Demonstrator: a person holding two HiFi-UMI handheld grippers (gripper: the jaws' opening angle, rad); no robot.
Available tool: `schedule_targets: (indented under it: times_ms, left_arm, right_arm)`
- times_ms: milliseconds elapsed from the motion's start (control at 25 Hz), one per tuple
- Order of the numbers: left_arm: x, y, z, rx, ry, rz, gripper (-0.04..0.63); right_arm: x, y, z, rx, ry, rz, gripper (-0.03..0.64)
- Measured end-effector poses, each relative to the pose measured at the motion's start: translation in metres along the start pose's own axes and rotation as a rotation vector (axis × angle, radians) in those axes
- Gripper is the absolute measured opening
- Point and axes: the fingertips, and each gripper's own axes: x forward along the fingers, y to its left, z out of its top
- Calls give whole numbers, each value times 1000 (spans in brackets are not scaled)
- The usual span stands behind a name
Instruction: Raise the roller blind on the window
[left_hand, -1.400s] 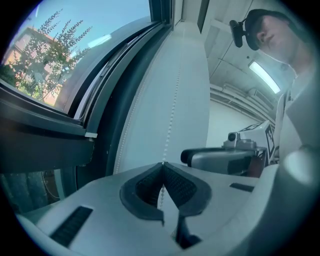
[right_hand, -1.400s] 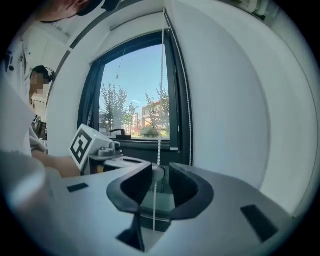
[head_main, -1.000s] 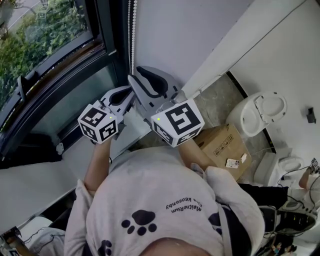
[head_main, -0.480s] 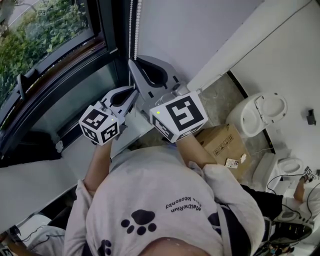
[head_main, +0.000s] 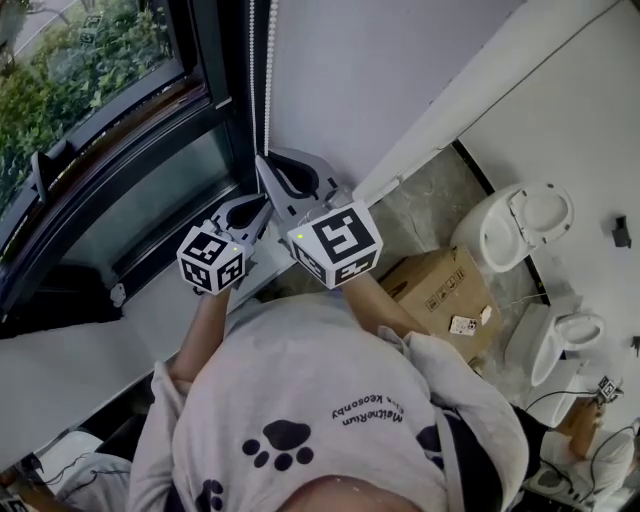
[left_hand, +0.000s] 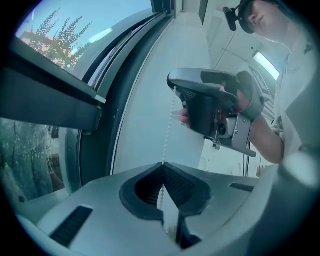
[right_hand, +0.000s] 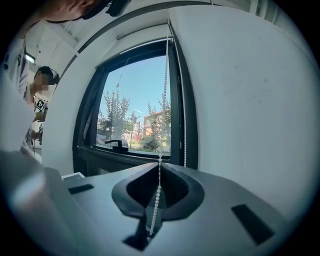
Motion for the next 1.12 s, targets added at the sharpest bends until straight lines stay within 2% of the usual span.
schedule_targets:
  times_ms: [280, 680, 1120]
  left_arm:
    - [2, 3, -36, -22, 58, 17, 11]
    - [3, 5, -64, -23, 116, 29, 11]
    - [1, 9, -100, -76, 178, 37, 11]
  right_arm:
    - [0, 2, -36, 18, 59, -3, 12]
    - [-3, 6, -65, 26, 111, -6, 12]
    - [-4, 12, -100, 56, 163, -5, 12]
